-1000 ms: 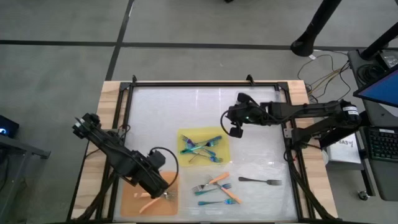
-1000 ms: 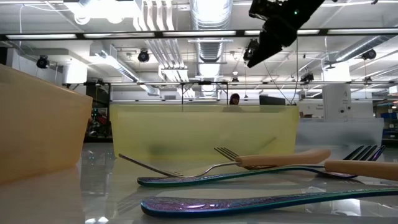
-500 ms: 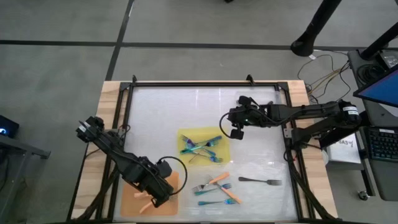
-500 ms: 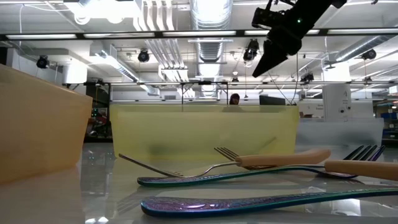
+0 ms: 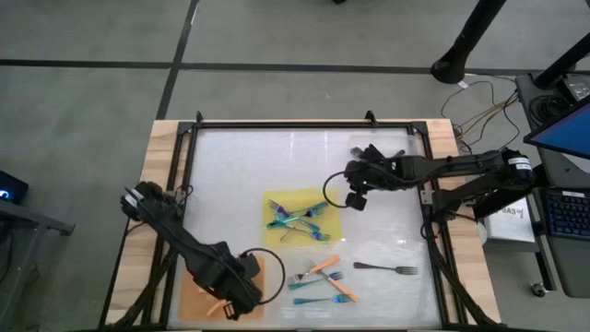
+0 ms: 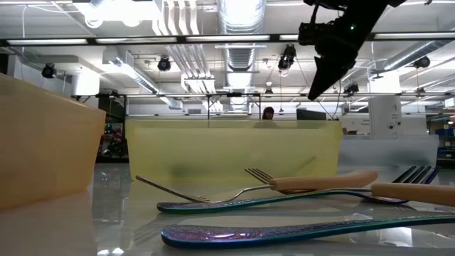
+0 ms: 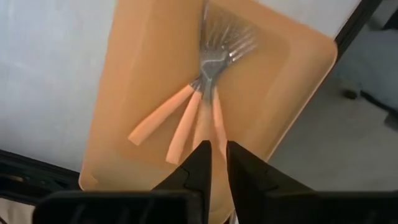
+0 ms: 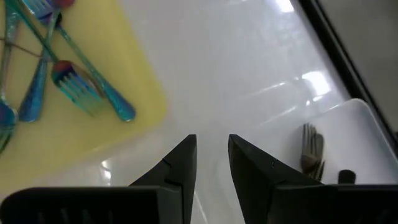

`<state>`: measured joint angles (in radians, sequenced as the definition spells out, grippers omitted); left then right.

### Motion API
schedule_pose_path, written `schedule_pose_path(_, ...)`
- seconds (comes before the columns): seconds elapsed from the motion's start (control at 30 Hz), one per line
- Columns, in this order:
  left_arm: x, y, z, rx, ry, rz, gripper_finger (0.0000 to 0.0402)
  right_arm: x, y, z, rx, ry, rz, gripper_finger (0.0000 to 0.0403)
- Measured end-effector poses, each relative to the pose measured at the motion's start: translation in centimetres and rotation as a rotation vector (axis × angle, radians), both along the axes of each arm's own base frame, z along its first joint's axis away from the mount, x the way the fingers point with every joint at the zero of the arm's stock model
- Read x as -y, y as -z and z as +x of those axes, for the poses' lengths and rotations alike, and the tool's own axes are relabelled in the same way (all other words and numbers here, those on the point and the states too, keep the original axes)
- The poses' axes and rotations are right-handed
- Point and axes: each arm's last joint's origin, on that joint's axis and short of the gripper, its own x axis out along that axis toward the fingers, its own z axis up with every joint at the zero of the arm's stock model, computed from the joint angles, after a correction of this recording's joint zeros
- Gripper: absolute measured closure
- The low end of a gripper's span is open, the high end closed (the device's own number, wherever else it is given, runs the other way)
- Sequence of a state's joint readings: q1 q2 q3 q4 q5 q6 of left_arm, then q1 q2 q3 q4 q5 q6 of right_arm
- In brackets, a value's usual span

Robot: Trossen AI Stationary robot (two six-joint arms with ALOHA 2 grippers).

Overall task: Sort silverware by color (type)
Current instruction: Put the orange fork into the orange bin, then put the black fork into the transparent bin

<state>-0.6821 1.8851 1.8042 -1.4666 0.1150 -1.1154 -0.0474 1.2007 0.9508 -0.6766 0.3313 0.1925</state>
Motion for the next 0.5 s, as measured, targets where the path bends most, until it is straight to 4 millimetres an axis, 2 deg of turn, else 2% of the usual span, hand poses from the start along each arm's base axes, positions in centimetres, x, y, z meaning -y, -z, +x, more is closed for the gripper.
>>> schedule_pose_path(0.27, 1.1, 0.8, -0.4, -0.012, 0.05, 0.018, 0.0353, -2.5, -0.5, -0.1, -0.007, -0.057, 0.051, 0.0319)
schedule_pose_path(0.5, 0.6, 0.0, -0.2, 0.154, 0.115, 0.141, 0.0351, -6.6, -1.0, -0.8, -0.043, -0.177, 0.304, 0.0319)
